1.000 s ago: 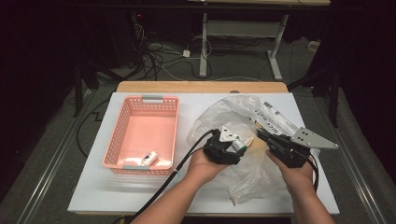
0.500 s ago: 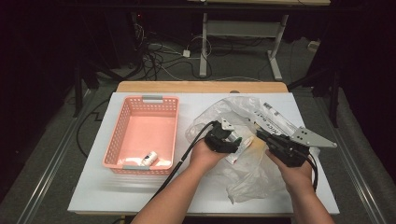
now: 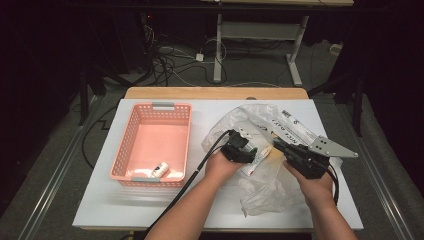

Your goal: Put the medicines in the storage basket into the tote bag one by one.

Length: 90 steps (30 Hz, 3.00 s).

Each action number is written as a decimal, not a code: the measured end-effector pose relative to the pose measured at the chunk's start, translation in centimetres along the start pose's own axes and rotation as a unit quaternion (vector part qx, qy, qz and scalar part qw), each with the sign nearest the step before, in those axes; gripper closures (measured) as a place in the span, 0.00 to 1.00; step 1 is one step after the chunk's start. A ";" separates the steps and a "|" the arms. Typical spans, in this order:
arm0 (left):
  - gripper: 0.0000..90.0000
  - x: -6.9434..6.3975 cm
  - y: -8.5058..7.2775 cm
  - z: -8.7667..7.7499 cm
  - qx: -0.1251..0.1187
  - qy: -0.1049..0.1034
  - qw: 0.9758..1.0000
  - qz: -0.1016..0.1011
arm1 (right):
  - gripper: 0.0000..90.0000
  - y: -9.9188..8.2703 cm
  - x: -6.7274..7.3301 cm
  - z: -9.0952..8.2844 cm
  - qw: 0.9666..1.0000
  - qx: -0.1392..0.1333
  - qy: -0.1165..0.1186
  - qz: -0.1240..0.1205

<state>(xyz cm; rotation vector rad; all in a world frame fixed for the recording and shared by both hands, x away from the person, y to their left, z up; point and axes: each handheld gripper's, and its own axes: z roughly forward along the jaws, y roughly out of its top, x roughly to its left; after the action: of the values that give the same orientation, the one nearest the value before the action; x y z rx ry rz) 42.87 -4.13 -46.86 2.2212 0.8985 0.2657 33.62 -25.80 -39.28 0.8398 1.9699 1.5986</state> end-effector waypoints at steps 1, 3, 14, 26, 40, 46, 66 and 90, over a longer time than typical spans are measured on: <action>0.38 0.0 0.0 0.0 0.000 0.001 1.000 0.000 | 1.00 0.0 0.0 0.0 1.000 0.000 0.000 0.000; 0.38 0.0 0.0 0.0 -0.002 0.002 1.000 0.001 | 1.00 0.0 0.0 0.0 1.000 0.001 0.000 -0.001; 0.38 0.1 -0.1 0.1 0.001 0.004 1.000 0.004 | 1.00 0.0 0.0 -0.1 1.000 0.001 0.001 -0.002; 0.27 -0.5 -0.1 -2.4 -0.034 -0.016 0.999 0.009 | 1.00 0.2 -0.1 -0.4 1.000 -0.004 -0.001 0.000; 0.11 -2.5 -3.8 -7.0 -0.070 -0.066 0.995 0.020 | 1.00 0.4 0.0 -0.6 1.000 -0.009 -0.002 -0.003; 0.00 -3.0 -5.2 -8.9 -0.071 -0.083 0.994 0.024 | 1.00 0.4 0.0 -0.7 1.000 -0.009 -0.002 -0.005; 0.00 -1.9 -9.6 -15.3 -0.095 -0.076 0.992 0.022 | 1.00 0.3 0.2 -0.5 1.000 -0.005 -0.002 -0.003; 0.00 5.1 -13.1 -20.0 -0.106 0.022 0.994 -0.035 | 1.00 0.3 0.1 -0.5 1.000 -0.003 -0.003 -0.003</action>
<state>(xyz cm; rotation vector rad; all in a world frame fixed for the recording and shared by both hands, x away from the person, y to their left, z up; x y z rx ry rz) 31.18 16.73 -41.77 1.9922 0.9254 0.3604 33.22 -26.00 -38.93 0.8348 1.9593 1.5961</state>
